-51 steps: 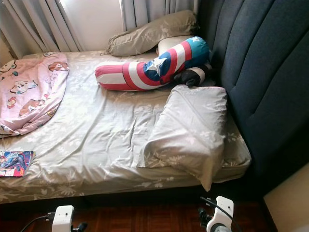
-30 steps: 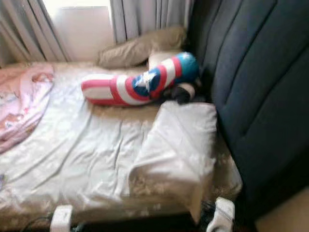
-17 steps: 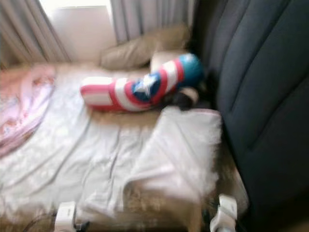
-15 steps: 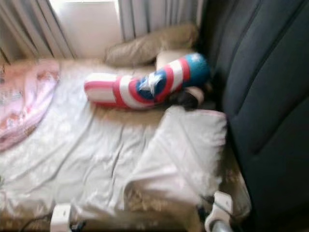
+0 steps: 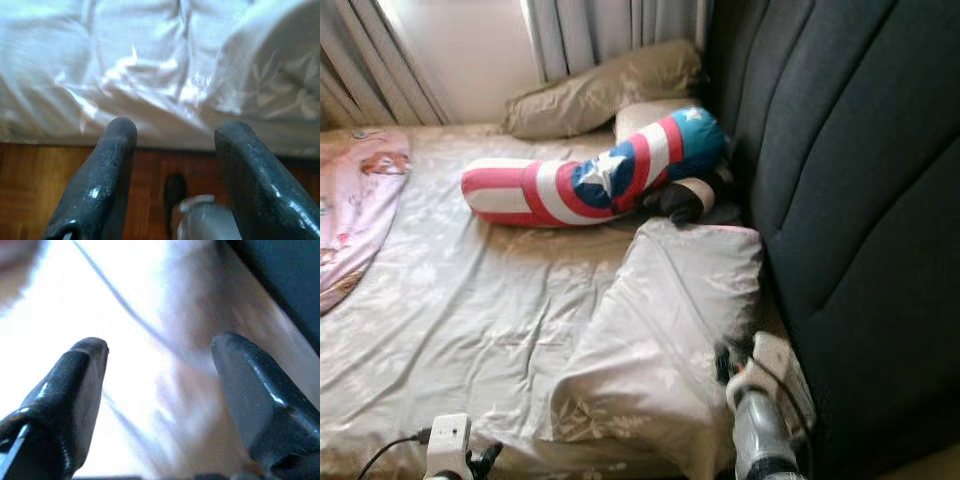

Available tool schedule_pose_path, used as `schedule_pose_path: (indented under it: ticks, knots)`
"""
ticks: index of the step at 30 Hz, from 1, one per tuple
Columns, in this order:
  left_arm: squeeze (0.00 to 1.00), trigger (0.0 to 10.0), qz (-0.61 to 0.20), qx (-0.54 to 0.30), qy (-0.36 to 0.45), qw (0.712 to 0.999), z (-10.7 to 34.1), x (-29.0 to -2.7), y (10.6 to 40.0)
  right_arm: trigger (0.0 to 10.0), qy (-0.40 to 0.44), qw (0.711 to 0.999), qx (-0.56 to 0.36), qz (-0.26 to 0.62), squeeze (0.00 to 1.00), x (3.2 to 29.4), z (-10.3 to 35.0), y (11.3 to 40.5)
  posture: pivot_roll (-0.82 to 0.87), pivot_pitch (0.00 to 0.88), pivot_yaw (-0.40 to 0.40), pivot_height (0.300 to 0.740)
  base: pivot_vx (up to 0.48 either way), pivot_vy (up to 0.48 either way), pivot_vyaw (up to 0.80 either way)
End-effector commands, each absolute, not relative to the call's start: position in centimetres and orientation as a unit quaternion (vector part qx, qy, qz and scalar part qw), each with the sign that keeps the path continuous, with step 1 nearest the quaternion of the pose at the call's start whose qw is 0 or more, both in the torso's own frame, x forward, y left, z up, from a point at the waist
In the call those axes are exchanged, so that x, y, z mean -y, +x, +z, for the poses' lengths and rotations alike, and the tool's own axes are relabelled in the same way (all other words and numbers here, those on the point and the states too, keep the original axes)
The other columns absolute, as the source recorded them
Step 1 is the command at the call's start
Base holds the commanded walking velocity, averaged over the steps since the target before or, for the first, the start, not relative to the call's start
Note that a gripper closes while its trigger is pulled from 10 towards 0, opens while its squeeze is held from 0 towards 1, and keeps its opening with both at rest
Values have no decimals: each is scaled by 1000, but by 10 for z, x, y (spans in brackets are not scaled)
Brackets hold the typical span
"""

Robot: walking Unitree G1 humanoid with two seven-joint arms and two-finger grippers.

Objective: Clean up the room

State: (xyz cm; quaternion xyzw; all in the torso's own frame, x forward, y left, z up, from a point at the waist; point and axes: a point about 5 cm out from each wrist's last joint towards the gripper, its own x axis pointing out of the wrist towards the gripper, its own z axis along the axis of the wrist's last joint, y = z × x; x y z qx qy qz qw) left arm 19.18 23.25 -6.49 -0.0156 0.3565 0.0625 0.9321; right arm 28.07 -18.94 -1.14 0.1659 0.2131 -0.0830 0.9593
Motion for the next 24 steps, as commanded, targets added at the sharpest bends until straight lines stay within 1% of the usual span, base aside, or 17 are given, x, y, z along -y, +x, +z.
schedule_pose_path:
  ticks: [1, 2, 4, 7, 12, 14, 15, 16, 18, 22, 23, 24]
  knots:
    - [0, 10000, 79, -352, -24, 932, -65, -239, 188, 10000, 165, 954, -233, -89, 0, 195, -21, 269, 50, 33, 21, 740, 0, 0, 0]
    - [0, 10000, 79, -352, -24, 932, -65, -239, 188, 10000, 165, 954, -233, -89, 0, 195, -21, 269, 50, 33, 21, 740, 0, 0, 0]
    - [0, 10000, 74, -327, -32, 942, -59, -240, 196, 10000, 157, 958, -231, -61, 0, 188, -18, 274, 15, 36, 31, 740, 0, 0, 0]
    - [0, 10000, 63, -315, -34, 946, -56, -238, 201, 10000, 155, 959, -229, -57, 0, 188, -18, 274, 6, 48, 21, 740, 0, 0, 0]
    - [0, 10000, 55, -303, -42, 951, -54, -232, 205, 10000, 144, 961, -231, -51, 0, 193, -22, 266, -3, 42, -1, 740, 0, 0, 0]
    - [0, 10000, 26, -222, -38, 974, -23, -200, 258, 10000, 140, 962, -231, -49, 0, 195, -24, 263, 3, 42, -16, 740, 0, 0, 0]
    - [0, 10000, 16, -197, -35, 980, -12, -189, 273, 10000, 139, 962, -231, -49, 0, 196, -24, 262, 3, 42, -16, 740, 0, 0, 0]
    - [0, 10000, 11, -181, -34, 983, -5, -184, 282, 10000, 139, 962, -230, -48, 0, 197, -24, 262, -3, 49, -19, 740, 0, 0, 0]
    - [0, 10000, 15, -172, -39, 984, -3, -185, 283, 10000, 136, 963, -227, -49, 0, 198, -23, 263, -9, 56, -25, 740, 0, 0, 0]
    - [0, 10000, 27, -162, -37, 986, 0, -196, 282, 10000, 125, 964, -232, -44, 0, 192, -22, 266, -25, 52, -28, 740, 0, 0, 0]
    - [0, 10000, 29, -159, -36, 986, 1, -197, 283, 10000, 128, 963, -233, -47, 0, 191, -22, 266, -25, 52, -28, 730, 0, 0, 0]
    - [0, 10000, 29, -159, -36, 986, 1, -197, 283, 10000, 128, 963, -233, -47, 0, 191, -22, 266, -25, 52, -28, 730, 0, 0, 0]
